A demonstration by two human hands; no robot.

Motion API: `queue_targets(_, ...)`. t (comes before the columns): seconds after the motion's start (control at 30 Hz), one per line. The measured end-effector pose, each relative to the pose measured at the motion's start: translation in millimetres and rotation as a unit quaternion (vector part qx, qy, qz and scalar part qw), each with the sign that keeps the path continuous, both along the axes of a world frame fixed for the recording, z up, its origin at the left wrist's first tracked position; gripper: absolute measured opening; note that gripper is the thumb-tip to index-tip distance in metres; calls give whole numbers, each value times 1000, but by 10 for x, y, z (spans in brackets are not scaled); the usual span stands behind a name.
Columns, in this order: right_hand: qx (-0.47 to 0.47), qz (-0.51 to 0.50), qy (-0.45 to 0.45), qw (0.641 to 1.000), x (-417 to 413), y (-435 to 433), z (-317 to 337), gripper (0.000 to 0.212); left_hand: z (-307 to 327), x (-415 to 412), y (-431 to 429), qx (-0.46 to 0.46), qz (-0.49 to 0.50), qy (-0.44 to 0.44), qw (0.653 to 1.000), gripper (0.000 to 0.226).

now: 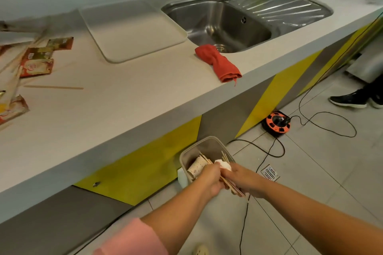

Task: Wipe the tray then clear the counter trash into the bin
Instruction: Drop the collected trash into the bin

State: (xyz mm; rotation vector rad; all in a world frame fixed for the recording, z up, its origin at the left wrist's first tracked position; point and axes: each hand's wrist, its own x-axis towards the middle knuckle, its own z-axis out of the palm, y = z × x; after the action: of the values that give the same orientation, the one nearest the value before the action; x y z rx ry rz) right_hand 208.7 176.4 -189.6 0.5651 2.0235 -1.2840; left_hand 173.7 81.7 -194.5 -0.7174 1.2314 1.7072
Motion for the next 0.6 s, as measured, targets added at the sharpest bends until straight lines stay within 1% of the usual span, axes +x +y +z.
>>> queue_targets(0.1,5,-35,-62,997,-111,-36,-266,27,-312,-61,-23,-21,-14,-23,999,37)
queue_targets(0.23,1,-89,-126,988,-269,-95,-558,34,-582,-235,-75,-62,-28,-62,996,35)
queue_targets(0.37,0,-132,-159,978,-454,-92,-764,30,-940,-432,-94,-73,-53,-110,990,41)
queue_targets(0.43,2,-145,-167,975,-538,-71,-808,31,-1033,-514,-111,-68,-61,-115,989,35)
queue_targets(0.47,-5,-156,-171,973,-569,-50,-828,36,-1073,-554,-117,-56,-64,-116,990,32)
queue_targets(0.53,-39,-189,-185,964,-641,-7,-847,45,-1088,-614,-118,-46,-70,-111,990,33)
queue_targets(0.6,-72,-197,-195,958,-703,6,-806,49,-1025,-641,-127,-21,-58,-112,992,32)
